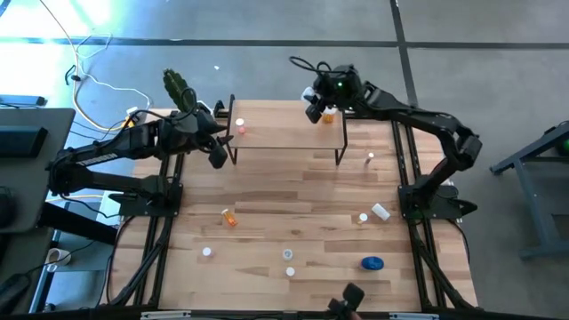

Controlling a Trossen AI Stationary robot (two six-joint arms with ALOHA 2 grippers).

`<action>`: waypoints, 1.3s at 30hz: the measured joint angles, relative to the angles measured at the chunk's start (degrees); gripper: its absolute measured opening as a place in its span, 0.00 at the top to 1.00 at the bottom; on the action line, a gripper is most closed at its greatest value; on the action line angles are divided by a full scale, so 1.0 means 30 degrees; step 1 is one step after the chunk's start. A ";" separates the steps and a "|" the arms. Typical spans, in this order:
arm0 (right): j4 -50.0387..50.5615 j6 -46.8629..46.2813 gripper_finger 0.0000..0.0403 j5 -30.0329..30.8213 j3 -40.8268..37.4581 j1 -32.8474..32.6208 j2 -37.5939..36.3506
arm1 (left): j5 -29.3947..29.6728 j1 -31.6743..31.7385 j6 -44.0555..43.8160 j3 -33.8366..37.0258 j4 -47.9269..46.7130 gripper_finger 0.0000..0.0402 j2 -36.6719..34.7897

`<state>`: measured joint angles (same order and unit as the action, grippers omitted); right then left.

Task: Pick and place medicine bottles onto shelf by color
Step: Put the bottom left white pill bottle on the shelf

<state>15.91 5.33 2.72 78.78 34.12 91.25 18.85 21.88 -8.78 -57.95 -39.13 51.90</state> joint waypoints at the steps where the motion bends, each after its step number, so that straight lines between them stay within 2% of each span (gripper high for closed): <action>1: 0.0266 -0.0063 0.70 0.0000 0.0000 0.0003 0.0109 | 0.0000 0.0091 0.0007 0.0000 0.0000 0.61 0.0001; 19: 0.1624 -0.0471 0.70 -0.1217 0.0000 0.0269 0.0945 | -0.0066 0.0842 0.0007 0.0000 0.0000 0.61 0.0132; 25: 0.1792 -0.0489 0.70 -0.1931 0.0000 -0.0420 0.0945 | -0.0066 0.0842 0.0002 0.0000 0.0000 0.61 0.0132; 39: 0.4881 -0.0119 0.70 -0.2120 0.0000 -0.1141 0.0884 | -0.0066 0.0842 0.0000 0.0000 0.0000 0.61 0.0132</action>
<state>30.55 4.97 -3.64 78.78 30.70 93.90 18.65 24.40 -8.78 -57.95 -39.13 52.29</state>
